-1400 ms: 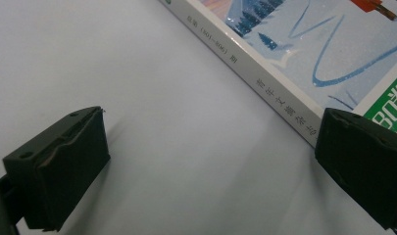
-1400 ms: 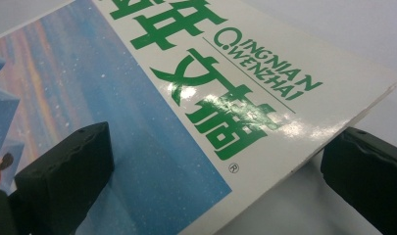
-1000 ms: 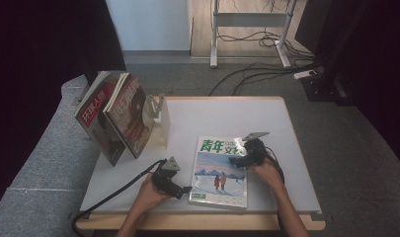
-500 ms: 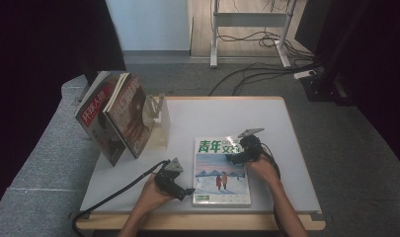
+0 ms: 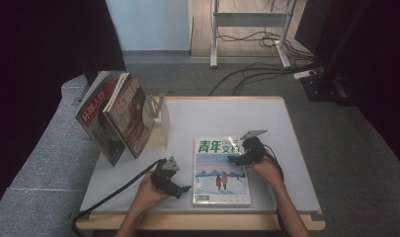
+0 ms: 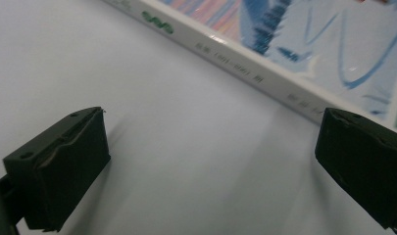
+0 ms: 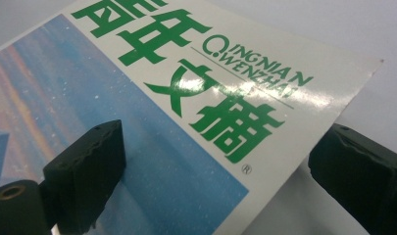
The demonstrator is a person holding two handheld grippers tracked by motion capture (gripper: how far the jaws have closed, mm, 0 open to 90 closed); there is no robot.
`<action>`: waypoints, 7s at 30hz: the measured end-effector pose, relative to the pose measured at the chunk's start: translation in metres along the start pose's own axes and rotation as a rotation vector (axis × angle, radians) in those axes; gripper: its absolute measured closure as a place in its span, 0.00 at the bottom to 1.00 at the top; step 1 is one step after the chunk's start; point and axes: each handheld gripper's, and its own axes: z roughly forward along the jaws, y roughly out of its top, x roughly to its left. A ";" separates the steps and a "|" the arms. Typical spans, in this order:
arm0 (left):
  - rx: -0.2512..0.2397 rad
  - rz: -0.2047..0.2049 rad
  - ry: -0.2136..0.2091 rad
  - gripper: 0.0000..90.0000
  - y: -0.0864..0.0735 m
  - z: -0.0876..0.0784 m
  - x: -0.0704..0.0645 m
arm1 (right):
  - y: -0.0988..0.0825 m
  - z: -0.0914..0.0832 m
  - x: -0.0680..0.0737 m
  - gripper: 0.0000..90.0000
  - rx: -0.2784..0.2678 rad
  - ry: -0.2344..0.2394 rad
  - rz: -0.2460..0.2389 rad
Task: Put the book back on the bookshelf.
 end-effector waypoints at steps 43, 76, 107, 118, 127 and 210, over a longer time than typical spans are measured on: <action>0.005 0.017 0.026 0.00 -0.001 0.001 -0.002 | 0.009 -0.002 0.000 0.09 -0.012 0.053 -0.001; 0.005 0.015 0.031 0.00 -0.001 0.001 -0.003 | 0.019 -0.022 0.004 0.93 -0.063 0.084 0.061; -0.026 -0.059 -0.064 0.17 0.018 -0.008 0.005 | 0.031 -0.057 0.026 0.96 -0.150 0.087 -0.048; -0.040 -0.054 -0.174 0.21 0.037 0.005 0.001 | 0.029 -0.070 0.030 0.96 -0.181 0.082 -0.070; 0.002 -0.028 -0.226 0.21 0.044 0.016 -0.007 | 0.030 -0.076 0.035 0.96 -0.187 0.077 -0.087; -0.135 -0.043 -0.266 0.66 0.028 -0.015 0.022 | 0.056 -0.076 0.026 0.90 -0.224 0.059 -0.024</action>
